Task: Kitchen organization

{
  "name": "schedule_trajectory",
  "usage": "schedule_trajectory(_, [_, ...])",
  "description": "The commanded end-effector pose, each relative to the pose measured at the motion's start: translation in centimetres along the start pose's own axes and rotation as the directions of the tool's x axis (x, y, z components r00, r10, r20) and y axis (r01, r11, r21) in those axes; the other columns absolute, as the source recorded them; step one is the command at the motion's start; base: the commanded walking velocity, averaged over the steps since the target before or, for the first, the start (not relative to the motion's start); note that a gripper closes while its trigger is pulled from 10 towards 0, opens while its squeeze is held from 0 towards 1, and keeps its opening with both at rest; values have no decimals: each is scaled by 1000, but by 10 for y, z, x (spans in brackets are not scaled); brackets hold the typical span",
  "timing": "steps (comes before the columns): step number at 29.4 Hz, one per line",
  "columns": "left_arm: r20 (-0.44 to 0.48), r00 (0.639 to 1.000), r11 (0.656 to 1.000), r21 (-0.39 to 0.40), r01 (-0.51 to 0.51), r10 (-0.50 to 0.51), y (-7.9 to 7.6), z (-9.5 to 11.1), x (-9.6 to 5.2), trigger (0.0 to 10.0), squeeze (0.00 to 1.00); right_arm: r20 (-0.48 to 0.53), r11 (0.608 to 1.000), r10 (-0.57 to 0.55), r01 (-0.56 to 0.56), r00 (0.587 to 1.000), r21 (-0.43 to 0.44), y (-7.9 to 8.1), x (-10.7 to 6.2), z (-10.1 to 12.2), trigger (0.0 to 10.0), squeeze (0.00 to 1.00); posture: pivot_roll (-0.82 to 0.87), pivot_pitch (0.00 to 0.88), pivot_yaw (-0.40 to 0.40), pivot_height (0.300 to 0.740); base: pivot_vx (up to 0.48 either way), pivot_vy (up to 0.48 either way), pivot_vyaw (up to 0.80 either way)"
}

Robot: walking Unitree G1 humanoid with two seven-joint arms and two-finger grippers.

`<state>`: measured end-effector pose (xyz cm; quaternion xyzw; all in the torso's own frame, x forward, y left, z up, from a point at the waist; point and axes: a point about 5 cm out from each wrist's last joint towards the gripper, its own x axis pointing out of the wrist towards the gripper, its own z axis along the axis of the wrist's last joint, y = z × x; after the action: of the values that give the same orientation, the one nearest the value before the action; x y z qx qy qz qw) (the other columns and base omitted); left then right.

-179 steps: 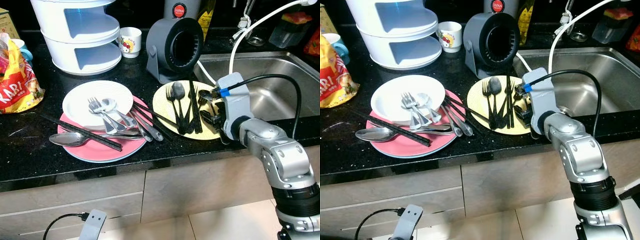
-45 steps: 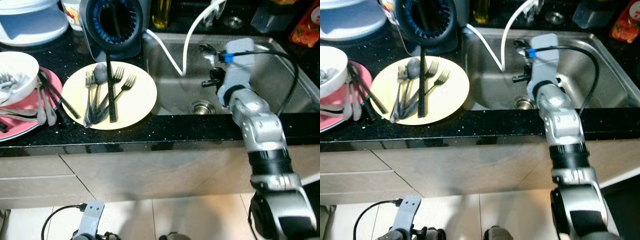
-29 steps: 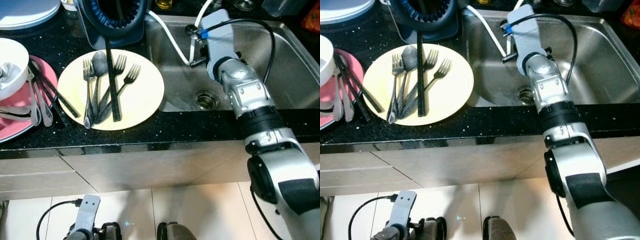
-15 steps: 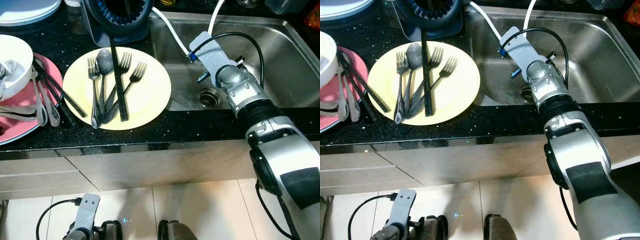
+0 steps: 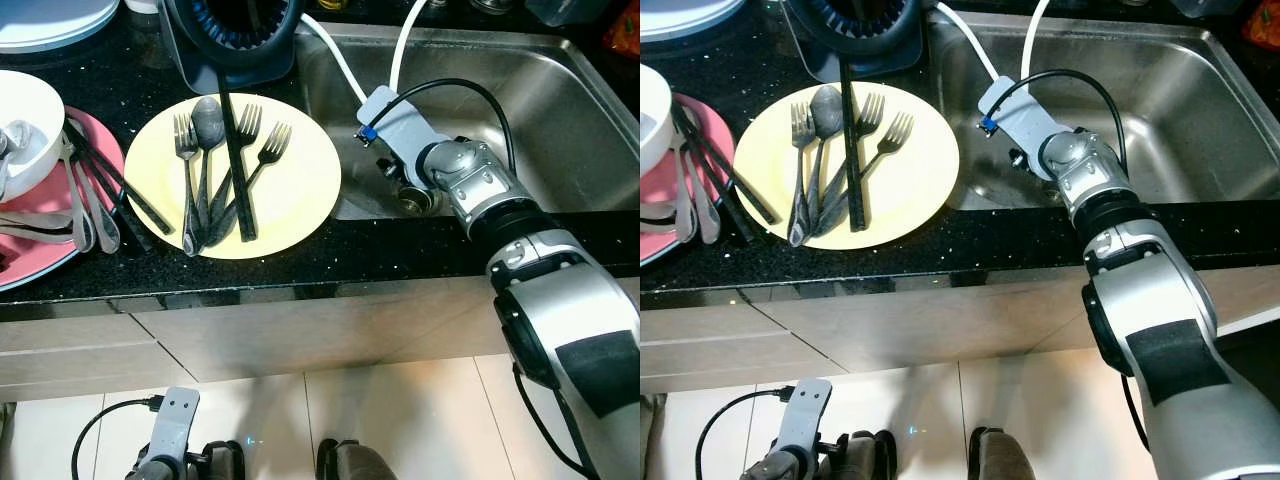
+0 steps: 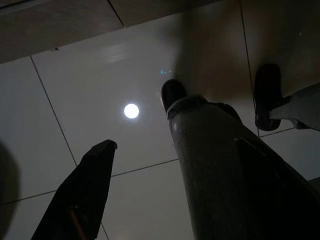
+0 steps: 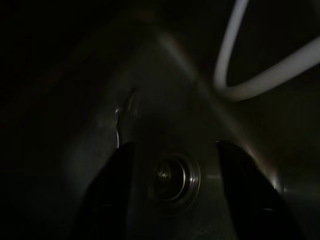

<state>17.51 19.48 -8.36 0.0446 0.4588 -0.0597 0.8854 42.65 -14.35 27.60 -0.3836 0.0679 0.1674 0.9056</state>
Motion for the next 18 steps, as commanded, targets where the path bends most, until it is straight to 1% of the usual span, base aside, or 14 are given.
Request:
schedule_trajectory(1, [-334, 937, 995, -66, 81, -99, -30, -91, -23, 10000, 0, 26, 998, -40, 39, 999, 50, -12, -4, 1, 10000, 992, 36, 283, -121, 740, 0, 0, 0])
schedule_trajectory(2, [-334, 937, 995, -66, 81, -99, -30, -91, -23, 10000, 0, 26, 998, -40, 39, 999, 50, -12, -4, 1, 10000, 992, 36, 283, -121, 740, 0, 0, 0])
schedule_trajectory(3, [-331, 939, 995, -66, 79, -97, -29, -90, -22, 10000, 0, 76, 992, -62, 53, 995, 114, -20, -7, 7, 10000, 404, 37, 276, -119, 740, 0, 0, 0])
schedule_trajectory(4, [-328, 940, 995, -65, 78, -95, -28, -88, -21, 10000, 0, 117, 983, -85, 64, 989, 170, -27, -10, 11, 10000, 137, 37, 272, -116, 740, 0, 0, 0])
schedule_trajectory(7, [-328, 940, 995, -65, 78, -95, -28, -88, -21, 10000, 0, 117, 983, -85, 64, 989, 170, -27, -10, 11, 10000, 137, 37, 272, -116, 740, 0, 0, 0])
schedule_trajectory(8, [-325, 941, 995, -64, 77, -93, -28, -87, -21, 10000, 0, 162, 973, -107, 70, 981, 220, -34, -13, 16, 10000, 0, 39, 264, -116, 740, 0, 0, 0])
schedule_trajectory(9, [-321, 943, 995, -64, 74, -91, -27, -84, -20, 10000, 0, 235, 954, -138, 65, 962, 293, -44, -19, 22, 10000, 0, 41, 247, -111, 740, 0, 0, 0])
schedule_trajectory(10, [-315, 945, 995, -64, 71, -88, -26, -82, -19, 10000, 0, 327, 924, -166, 31, 930, 382, -54, -26, 29, 10000, 0, 43, 232, -107, 740, 0, 0, 0])
schedule_trajectory(11, [-315, 945, 995, -64, 71, -88, -26, -82, -19, 10000, 0, 327, 924, -166, 31, 930, 382, -54, -26, 29, 10000, 0, 43, 232, -107, 740, 0, 0, 0])
schedule_trajectory(12, [-310, 947, 996, -64, 69, -86, -25, -79, -18, 10000, 0, 395, 899, -184, -9, 900, 439, -60, -32, 34, 10000, 0, 43, 224, -105, 740, 0, 0, 0])
schedule_trajectory(13, [-304, 949, 996, -65, 65, -82, -25, -77, -17, 10000, 0, 469, 874, -187, -72, 863, 481, -65, -38, 37, 10000, 0, 45, 213, -102, 740, 0, 0, 0])
schedule_trajectory(15, [-304, 949, 996, -65, 65, -82, -25, -77, -17, 10000, 0, 469, 874, -187, -72, 863, 481, -65, -38, 37, 10000, 0, 45, 213, -102, 740, 0, 0, 0])
schedule_trajectory(17, [-295, 953, 996, -69, 56, -74, -23, -73, -15, 10000, 0, 571, 832, -176, -188, 802, 521, -66, -45, 42, 10000, 0, 53, 188, -94, 740, 0, 0, 0])
schedule_trajectory(18, [-295, 953, 996, -69, 56, -74, -23, -73, -15, 10000, 0, 571, 832, -176, -188, 802, 521, -66, -45, 42, 10000, 0, 53, 188, -94, 740, 0, 0, 0])
